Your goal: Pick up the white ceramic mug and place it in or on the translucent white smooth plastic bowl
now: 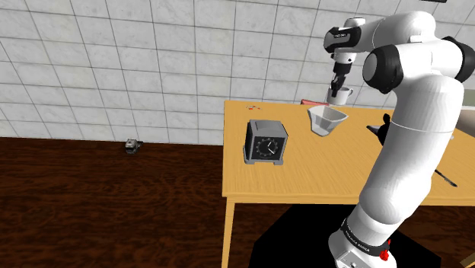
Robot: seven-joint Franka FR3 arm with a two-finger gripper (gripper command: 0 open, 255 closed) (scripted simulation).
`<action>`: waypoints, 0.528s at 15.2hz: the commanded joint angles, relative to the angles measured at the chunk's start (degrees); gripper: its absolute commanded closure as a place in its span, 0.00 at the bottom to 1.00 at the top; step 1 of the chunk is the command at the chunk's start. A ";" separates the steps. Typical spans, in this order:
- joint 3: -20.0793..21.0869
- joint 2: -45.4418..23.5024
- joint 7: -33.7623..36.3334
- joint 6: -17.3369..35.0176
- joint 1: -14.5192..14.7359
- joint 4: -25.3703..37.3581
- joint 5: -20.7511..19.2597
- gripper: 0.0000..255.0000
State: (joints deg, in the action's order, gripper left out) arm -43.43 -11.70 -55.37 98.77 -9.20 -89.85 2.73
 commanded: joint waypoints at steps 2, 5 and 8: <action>0.07 0.12 0.12 2.41 0.18 -2.47 -0.07 1.00; 0.14 0.10 0.24 4.71 0.33 -4.77 -0.05 1.00; 0.23 -0.06 0.28 6.97 0.40 -6.92 0.08 1.00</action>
State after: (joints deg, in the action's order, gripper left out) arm -43.27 -11.51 -55.08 104.91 -8.78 -96.15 2.64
